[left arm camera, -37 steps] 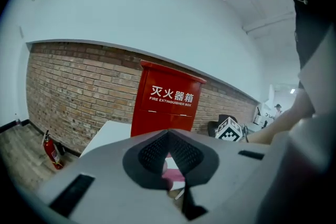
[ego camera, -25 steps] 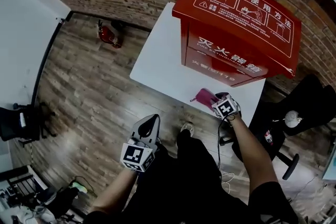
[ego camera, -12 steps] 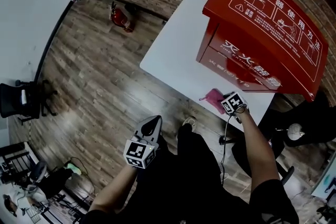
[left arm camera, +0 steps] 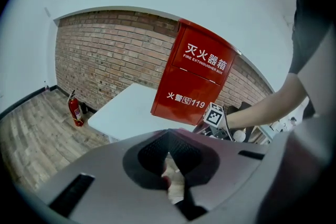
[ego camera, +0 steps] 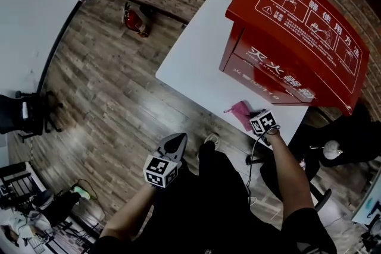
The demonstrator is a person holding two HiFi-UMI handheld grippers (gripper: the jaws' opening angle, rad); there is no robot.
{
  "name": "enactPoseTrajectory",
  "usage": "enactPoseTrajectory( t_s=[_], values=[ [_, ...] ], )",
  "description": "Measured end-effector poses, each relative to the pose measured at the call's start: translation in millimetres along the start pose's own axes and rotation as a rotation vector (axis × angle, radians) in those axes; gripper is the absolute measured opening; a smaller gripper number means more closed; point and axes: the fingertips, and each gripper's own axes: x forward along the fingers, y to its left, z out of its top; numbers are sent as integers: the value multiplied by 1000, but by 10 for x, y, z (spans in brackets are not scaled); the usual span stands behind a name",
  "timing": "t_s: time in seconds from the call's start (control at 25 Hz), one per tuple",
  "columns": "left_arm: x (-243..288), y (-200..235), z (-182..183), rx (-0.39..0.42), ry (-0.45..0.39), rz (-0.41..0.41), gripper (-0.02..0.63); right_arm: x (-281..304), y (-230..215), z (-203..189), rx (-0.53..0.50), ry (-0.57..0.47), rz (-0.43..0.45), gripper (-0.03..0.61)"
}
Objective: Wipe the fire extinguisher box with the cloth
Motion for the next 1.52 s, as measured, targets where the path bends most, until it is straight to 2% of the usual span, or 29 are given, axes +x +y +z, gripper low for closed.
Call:
enactPoseTrajectory(
  t_s=[0.28,0.4,0.48,0.56,0.76,1.0,1.2,1.4,1.52],
  values=[
    [189,-251,-66,-30,35,-99,14,-632,211,247,31,-209,-2,58],
    [237,-438,35,-48,32,-176,14,-1004,418,409,18,-313,7,58],
    [273,-589,127,-71,27,-249,90,-1285,572,534,4,-384,8,58],
    [302,-748,208,-90,24,-309,131,-1576,741,641,-7,-452,11,58],
    [333,-1160,422,-148,12,-454,192,-2307,1223,836,-74,-616,35,58],
    [296,-1524,860,-252,-56,-611,264,-3048,1692,926,-155,-802,73,58],
    [123,-1832,1213,-245,-124,-750,336,-3407,1887,903,-142,-910,125,58],
    [-7,-2061,1421,-239,-149,-890,354,-3586,2031,879,-156,-992,172,57],
    [-25,-2190,1519,-212,-152,-926,354,-3669,2058,872,-153,-1020,174,58]
  ],
)
